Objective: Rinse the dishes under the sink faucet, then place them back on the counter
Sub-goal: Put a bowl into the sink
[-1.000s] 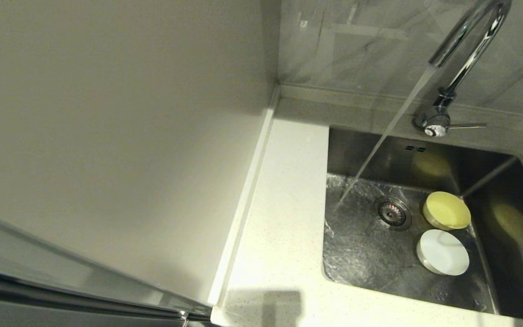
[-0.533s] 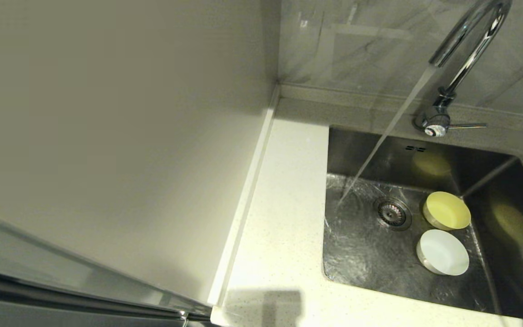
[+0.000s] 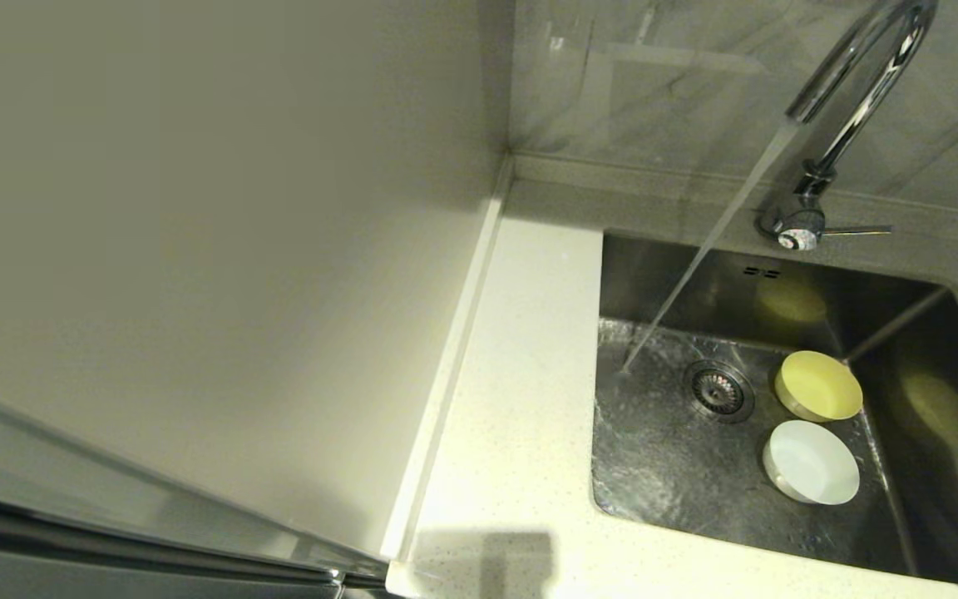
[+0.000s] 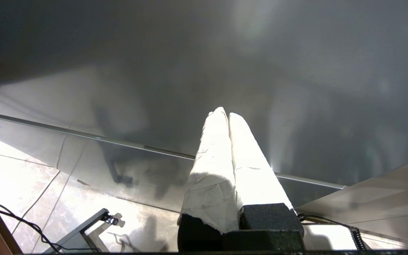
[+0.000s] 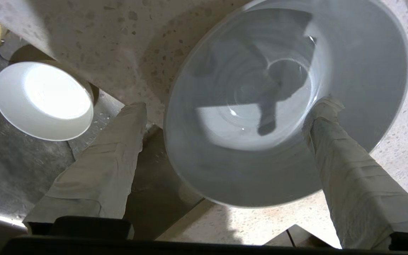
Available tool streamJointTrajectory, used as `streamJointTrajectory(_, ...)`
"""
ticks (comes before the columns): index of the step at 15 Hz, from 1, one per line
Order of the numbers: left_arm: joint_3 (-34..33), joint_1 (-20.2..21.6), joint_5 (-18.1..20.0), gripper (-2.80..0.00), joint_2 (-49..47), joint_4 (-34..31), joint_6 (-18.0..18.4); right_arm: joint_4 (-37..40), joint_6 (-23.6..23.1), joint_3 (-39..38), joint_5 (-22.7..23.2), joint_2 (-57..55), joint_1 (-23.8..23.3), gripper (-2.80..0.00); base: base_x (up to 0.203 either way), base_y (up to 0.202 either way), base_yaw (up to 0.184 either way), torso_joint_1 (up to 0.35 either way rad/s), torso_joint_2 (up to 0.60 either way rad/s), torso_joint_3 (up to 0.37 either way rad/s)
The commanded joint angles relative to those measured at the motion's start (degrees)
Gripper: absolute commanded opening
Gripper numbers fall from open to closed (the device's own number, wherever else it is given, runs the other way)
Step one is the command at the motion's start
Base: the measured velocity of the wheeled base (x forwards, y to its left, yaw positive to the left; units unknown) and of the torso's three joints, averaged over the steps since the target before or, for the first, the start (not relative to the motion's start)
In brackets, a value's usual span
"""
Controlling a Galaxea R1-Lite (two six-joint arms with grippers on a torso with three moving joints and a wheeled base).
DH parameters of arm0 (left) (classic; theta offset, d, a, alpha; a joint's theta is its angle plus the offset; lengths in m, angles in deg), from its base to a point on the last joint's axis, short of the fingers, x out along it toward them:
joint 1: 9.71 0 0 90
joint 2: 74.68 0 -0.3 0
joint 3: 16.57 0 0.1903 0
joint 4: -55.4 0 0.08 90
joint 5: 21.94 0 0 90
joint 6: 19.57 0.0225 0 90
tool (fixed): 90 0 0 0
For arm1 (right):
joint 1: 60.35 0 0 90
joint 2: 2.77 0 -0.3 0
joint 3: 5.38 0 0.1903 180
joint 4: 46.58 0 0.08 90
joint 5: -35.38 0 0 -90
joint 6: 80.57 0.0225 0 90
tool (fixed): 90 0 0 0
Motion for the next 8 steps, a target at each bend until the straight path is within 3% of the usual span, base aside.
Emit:
streamJointTrajectory(1, 0.00, -0.06, -0.03, -2.80, 0.18, 0.04, 0.00, 0.25, -0.09, 0.06, 0.06, -0.48, 0.09, 0.00, 0.000, 0.000, 0.000, 0.000, 0.00, 0.000)
streamJointTrajectory(8, 0.00, 0.02, -0.05, -2.80, 0.18, 0.04, 0.00, 0.32, -2.12, -0.46, 0.59, -0.20, 0.27, 0.00, 0.000, 0.000, 0.000, 0.000, 0.00, 0.000)
